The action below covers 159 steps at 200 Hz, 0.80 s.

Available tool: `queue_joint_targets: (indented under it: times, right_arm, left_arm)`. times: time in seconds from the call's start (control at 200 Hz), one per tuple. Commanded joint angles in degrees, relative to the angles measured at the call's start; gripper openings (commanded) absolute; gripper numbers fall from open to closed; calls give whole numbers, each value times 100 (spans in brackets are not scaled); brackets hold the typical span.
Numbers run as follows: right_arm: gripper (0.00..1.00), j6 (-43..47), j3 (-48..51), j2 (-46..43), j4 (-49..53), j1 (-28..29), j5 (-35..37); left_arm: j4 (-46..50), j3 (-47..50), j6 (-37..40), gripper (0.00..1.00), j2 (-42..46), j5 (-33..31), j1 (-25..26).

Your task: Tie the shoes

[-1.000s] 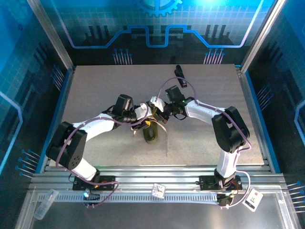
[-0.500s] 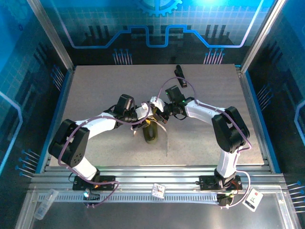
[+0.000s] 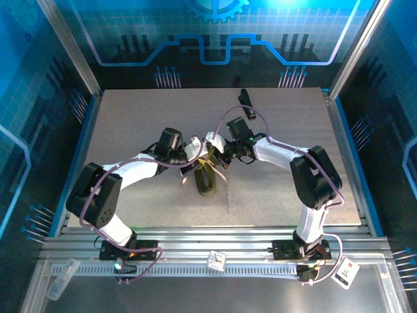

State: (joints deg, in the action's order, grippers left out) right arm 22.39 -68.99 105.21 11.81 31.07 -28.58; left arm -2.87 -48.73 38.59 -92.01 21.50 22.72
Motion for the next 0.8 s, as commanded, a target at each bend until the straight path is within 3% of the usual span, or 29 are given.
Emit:
queue_joint_targets:
  times: [0.0,0.545,0.79]
  right_arm:
    - [2,133,61,-247,-110,-17,-78]
    - [1,196,69,-289,-48,15,-115]
    - [2,110,44,-290,-99,20,-226]
  left_arm:
    - [-156,-153,-130,28,43,195,-40]
    - [-568,-17,-572,25,100,327,-215]
    - [-372,-140,-489,18,24,304,-215]
